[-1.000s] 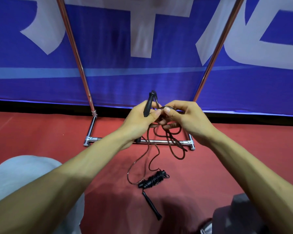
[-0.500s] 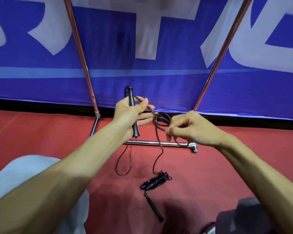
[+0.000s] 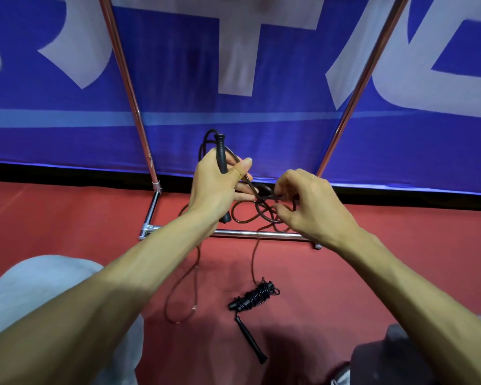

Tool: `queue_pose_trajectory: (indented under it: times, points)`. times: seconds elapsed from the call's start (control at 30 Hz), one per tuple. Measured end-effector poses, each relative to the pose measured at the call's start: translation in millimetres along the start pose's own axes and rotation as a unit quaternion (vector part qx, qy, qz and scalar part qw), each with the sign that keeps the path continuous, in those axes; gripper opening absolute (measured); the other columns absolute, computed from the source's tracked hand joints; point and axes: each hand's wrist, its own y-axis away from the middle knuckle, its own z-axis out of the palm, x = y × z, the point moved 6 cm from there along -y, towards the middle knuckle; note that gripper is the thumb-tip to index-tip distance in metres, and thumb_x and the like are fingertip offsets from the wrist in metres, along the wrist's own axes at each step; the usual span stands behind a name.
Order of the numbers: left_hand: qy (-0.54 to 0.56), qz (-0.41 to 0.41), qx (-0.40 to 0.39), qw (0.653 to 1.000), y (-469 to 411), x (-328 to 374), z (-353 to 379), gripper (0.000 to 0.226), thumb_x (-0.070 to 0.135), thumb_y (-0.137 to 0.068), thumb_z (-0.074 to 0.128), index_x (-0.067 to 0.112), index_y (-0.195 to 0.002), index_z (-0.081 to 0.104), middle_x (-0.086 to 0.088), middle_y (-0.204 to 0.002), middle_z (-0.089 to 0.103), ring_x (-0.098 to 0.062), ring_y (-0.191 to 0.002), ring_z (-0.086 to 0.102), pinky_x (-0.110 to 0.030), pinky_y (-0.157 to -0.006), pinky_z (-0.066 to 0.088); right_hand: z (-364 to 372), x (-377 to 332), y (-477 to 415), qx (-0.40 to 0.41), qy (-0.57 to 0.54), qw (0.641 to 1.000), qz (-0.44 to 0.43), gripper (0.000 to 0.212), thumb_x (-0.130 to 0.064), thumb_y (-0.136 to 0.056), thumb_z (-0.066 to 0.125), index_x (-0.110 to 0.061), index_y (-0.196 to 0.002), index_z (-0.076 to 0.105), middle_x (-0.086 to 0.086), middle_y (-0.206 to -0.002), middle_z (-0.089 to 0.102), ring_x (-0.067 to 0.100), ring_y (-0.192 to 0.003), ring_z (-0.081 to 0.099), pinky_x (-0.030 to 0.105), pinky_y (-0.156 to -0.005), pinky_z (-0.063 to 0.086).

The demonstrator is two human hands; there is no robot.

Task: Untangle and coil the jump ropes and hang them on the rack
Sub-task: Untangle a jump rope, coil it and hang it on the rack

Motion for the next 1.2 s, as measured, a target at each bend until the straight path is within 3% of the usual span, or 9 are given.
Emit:
queue_pose_trajectory:
  times: [0.2, 0.37, 0.53, 0.63, 0.77, 0.9, 0.97, 1.07, 1.2]
  points:
    - [-0.013, 0.028, 0.019, 0.999, -2.1, 2.9, -2.2, 0.014, 0.012, -0.1, 0.052, 0.016, -0.087, 0.047, -0.006, -0.068, 0.055, -0.019, -0.053, 0.059, -0.033, -0.052, 0.055, 1.8, 36.6, -2.0, 0.021, -0.075, 0.976, 0.201, 0.011, -0.01, -0.08, 0.057, -0.017, -0.079, 0.065, -0.002, -0.066, 0.063, 0.017, -0.064, 0.06, 0.025, -0.064, 0.05]
    - [0.004, 0.043, 0.072, 0.996, -8.7, 9.5, -16.0, 0.014, 0.016, -0.102, 0.048, 0.02, -0.088, 0.044, -0.002, -0.068, 0.048, -0.014, -0.051, 0.049, -0.037, -0.054, 0.055, 14.3, 75.4, 12.5, 0.03, -0.323, 0.852, 0.41, 0.017, 0.003, -0.088, 0.05, -0.011, -0.097, 0.055, 0.011, -0.083, 0.056, 0.021, -0.058, 0.058, 0.035, -0.052, 0.057]
    - [0.03, 0.016, 0.03, 0.999, -1.5, 6.1, -5.6, 0.01, 0.018, -0.102, 0.048, 0.018, -0.093, 0.045, -0.006, -0.073, 0.05, -0.017, -0.049, 0.055, -0.033, -0.049, 0.054, 28.8, 42.4, 5.0, -0.103, -0.096, 0.967, 0.214, 0.053, 0.006, -0.079, 0.049, -0.017, -0.127, 0.056, 0.002, -0.115, 0.058, 0.015, -0.105, 0.057, 0.023, -0.093, 0.042]
    - [0.066, -0.009, 0.003, 0.998, -0.8, 3.2, -0.7, 0.009, 0.018, -0.102, 0.048, 0.016, -0.094, 0.045, -0.009, -0.078, 0.05, -0.022, -0.051, 0.062, -0.036, -0.053, 0.056, 35.8, 3.5, 0.9, -0.147, -0.151, 0.974, 0.08, 0.055, -0.008, -0.081, 0.061, -0.021, -0.133, 0.052, -0.002, -0.135, 0.052, 0.01, -0.125, 0.046, 0.019, -0.103, 0.032]
    - [0.149, -0.058, -0.016, 0.987, -1.6, 3.8, 1.6, 0.009, 0.02, -0.102, 0.049, 0.014, -0.096, 0.044, -0.009, -0.078, 0.05, -0.023, -0.052, 0.065, -0.035, -0.054, 0.057, 64.1, -7.8, 12.1, -0.243, -0.01, 0.97, -0.02, 0.043, -0.058, -0.081, 0.062, -0.033, -0.115, 0.061, -0.014, -0.125, 0.053, 0.009, -0.13, 0.038, 0.054, -0.115, 0.014]
    - [0.208, -0.07, 0.014, 0.976, -5.8, 10.1, -6.1, 0.012, 0.02, -0.101, 0.051, 0.01, -0.1, 0.044, -0.009, -0.077, 0.05, -0.022, -0.052, 0.064, -0.036, -0.055, 0.058, 54.9, -4.7, 5.3, -0.163, 0.055, 0.985, -0.017, 0.028, -0.05, -0.088, 0.058, -0.025, -0.09, 0.068, -0.008, -0.088, 0.064, 0.015, -0.096, 0.058, 0.044, -0.109, 0.029]
    - [0.225, -0.049, 0.058, 0.971, -10.4, 13.6, -16.5, 0.014, 0.02, -0.101, 0.052, 0.008, -0.102, 0.045, -0.01, -0.078, 0.052, -0.023, -0.054, 0.066, -0.036, -0.057, 0.058, 41.1, 1.7, -0.7, -0.131, 0.006, 0.991, 0.028, 0.028, -0.047, -0.088, 0.06, -0.022, -0.077, 0.066, -0.004, -0.073, 0.066, 0.015, -0.072, 0.06, 0.034, -0.081, 0.048]
    - [0.194, -0.026, 0.073, 0.978, -14.2, 13.2, -20.1, 0.024, 0.027, -0.102, 0.047, 0.004, -0.11, 0.047, -0.016, -0.083, 0.061, -0.027, -0.068, 0.073, -0.034, -0.062, 0.059, 30.9, 5.9, -1.1, -0.133, -0.077, 0.985, 0.079, 0.029, -0.039, -0.087, 0.066, -0.02, -0.065, 0.062, -0.003, -0.061, 0.062, 0.009, -0.058, 0.055, 0.019, -0.057, 0.043]
    - [0.07, -0.062, -0.026, 0.995, -6.4, -6.3, 2.4, 0.034, 0.035, -0.102, 0.044, 0.006, -0.118, 0.051, -0.018, -0.098, 0.068, -0.024, -0.084, 0.074, -0.028, -0.072, 0.06, 25.7, 6.1, -0.2, -0.121, -0.077, 0.985, 0.095, 0.029, -0.036, -0.089, 0.065, -0.016, -0.068, 0.067, -0.002, -0.063, 0.066, 0.009, -0.059, 0.057, 0.018, -0.058, 0.043]
